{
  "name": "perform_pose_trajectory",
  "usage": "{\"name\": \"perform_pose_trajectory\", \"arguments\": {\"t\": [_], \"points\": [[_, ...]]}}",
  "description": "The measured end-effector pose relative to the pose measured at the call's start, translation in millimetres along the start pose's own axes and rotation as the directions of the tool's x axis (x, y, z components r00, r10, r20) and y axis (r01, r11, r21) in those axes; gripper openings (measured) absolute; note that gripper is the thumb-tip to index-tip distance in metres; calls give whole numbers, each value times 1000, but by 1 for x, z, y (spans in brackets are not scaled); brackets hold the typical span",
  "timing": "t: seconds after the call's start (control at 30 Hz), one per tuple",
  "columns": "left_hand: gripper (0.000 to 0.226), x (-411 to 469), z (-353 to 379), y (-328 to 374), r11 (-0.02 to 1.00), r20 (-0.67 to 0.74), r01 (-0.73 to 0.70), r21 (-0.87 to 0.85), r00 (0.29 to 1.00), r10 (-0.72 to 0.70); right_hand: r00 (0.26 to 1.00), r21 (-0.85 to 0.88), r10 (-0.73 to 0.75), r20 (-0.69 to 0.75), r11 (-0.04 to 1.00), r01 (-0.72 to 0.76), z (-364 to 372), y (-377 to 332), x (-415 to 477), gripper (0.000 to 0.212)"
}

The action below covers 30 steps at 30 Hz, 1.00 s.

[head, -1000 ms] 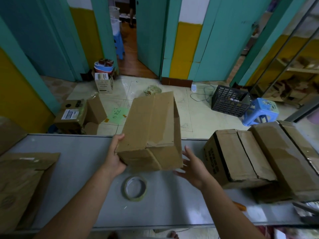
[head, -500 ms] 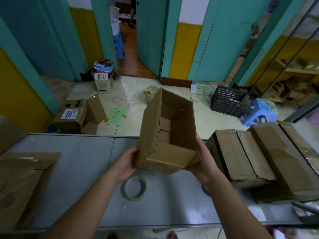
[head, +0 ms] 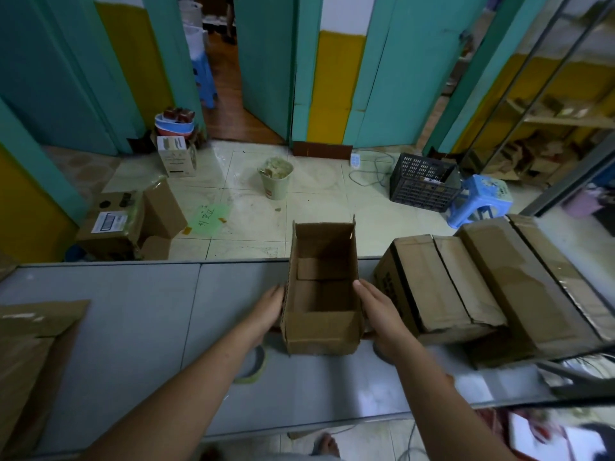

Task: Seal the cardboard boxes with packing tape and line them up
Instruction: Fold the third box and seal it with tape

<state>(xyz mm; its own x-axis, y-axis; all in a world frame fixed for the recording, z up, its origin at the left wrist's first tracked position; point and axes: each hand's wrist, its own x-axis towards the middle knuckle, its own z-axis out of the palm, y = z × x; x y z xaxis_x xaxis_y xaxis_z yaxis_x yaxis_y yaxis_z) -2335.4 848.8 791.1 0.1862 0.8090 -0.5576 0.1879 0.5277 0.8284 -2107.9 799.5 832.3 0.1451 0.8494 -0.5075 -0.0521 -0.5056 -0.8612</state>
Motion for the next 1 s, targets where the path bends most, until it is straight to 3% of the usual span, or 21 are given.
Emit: {"name": "perform_pose_trajectory", "arguments": {"t": [0.1, 0.3, 0.43, 0.53, 0.6, 0.67, 0.77, 1.0], "points": [[68, -4, 1, -1, 997, -5, 15, 76, 1000, -15, 998, -27, -23, -55, 999, 22, 1, 8, 3, 67], [63, -7, 7, -3, 984, 16, -166, 65, 986, 165, 997, -19, 22, -75, 1000, -23, 0, 15, 2, 65], [86, -13, 0, -7, 983, 53, -175, 62, 984, 172, 999, -40, -4, -48, 999, 2, 0, 22, 2, 74], [110, -18, -9, -12, 964, 94, -162, 212, 985, 145, 976, -191, -159, -150, 973, 130, 0, 23, 4, 73], [122, -22, -12, -12, 929, 130, -226, 294, 972, 195, 920, -441, -347, -182, 865, 239, -3, 20, 3, 70], [129, -26, -12, -10, 884, 164, -307, 353, 950, 265, 860, -676, -508, -57, 653, 341, -6, 13, 3, 75], [129, -27, -8, -5, 826, 118, -347, 443, 937, 330, 831, -848, -537, 145, 365, 383, -3, -7, 14, 81], [123, -27, 7, -7, 846, 2, -315, 431, 937, 348, 867, -930, -458, 195, 196, 312, 27, -68, 69, 83]]}}
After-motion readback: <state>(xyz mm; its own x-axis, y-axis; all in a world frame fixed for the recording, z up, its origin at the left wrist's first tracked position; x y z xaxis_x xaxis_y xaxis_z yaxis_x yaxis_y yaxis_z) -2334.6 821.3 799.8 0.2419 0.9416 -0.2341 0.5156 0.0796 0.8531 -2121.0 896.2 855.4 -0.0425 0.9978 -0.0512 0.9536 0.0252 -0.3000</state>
